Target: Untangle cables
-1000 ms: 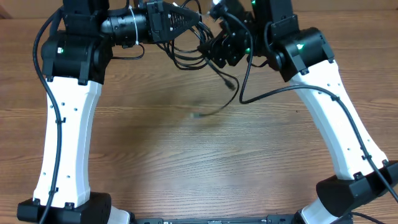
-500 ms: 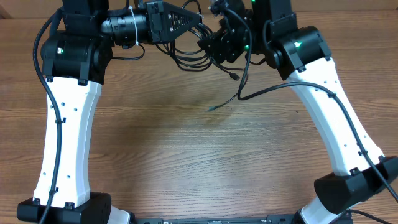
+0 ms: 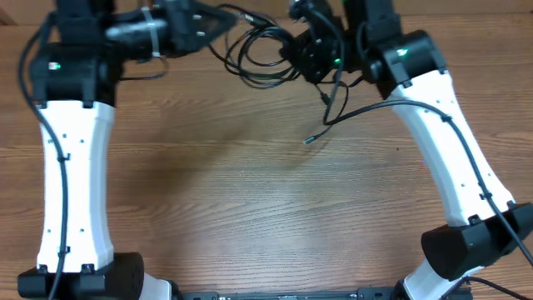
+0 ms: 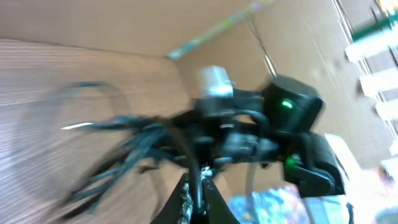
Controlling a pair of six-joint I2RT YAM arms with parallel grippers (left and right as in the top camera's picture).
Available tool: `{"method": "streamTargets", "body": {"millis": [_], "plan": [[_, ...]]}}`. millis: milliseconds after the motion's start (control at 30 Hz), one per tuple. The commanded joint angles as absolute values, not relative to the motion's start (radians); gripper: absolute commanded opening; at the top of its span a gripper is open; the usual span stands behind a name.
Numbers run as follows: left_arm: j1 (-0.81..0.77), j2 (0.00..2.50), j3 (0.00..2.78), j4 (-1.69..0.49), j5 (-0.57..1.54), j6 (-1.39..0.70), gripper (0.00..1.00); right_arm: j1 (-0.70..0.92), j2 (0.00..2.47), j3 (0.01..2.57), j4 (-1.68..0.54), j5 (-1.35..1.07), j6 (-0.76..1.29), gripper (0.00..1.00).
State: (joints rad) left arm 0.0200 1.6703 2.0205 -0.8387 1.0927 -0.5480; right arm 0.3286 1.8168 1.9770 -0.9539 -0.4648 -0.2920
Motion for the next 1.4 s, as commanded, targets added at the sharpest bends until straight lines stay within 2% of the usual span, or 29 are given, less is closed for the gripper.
{"method": "streamTargets", "body": {"millis": [0, 167, 367, 633, 933, 1067, 1167, 1233, 1367], "plan": [[0.194, 1.627, 2.046, -0.865, 1.183, -0.513, 0.04, 0.18, 1.795, 1.981, -1.002, -0.386, -0.284, 0.04], [0.349, 1.613, 2.046, -0.998, 1.206, -0.413, 0.04, 0.058, 1.794, 1.981, -1.039, -0.386, -0.284, 0.04], [0.383, 1.613, 2.046, -1.129, 1.168, -0.284, 0.04, 0.016, 1.794, 1.981, -1.061, -0.429, -0.283, 0.04], [0.278, 1.613, 2.046, -1.116, 1.082, -0.268, 0.04, 0.187, 1.795, 1.971, -1.083, -0.446, -0.272, 0.04], [0.168, 1.614, 2.046, -1.125, 1.138, -0.218, 0.04, 0.348, 1.795, 1.963, -0.999, -0.427, -0.233, 0.04], [0.042, 1.617, 2.044, -1.123, 1.085, -0.008, 0.23, 0.354, 1.793, 1.973, -0.986, -0.463, -0.202, 0.04], [-0.043, 1.618, 2.044, -1.125, 0.91, 0.12, 0.39, 0.354, 1.782, 1.979, -0.996, -0.466, -0.202, 0.04], [-0.09, 1.618, 2.044, -1.11, 0.72, 0.135, 0.49, 0.354, 1.764, 1.98, -1.009, -0.465, -0.207, 0.04], [-0.116, 1.63, 2.044, -1.087, 0.609, 0.175, 0.51, 0.354, 1.718, 1.98, -1.024, -0.465, -0.21, 0.04]]}}
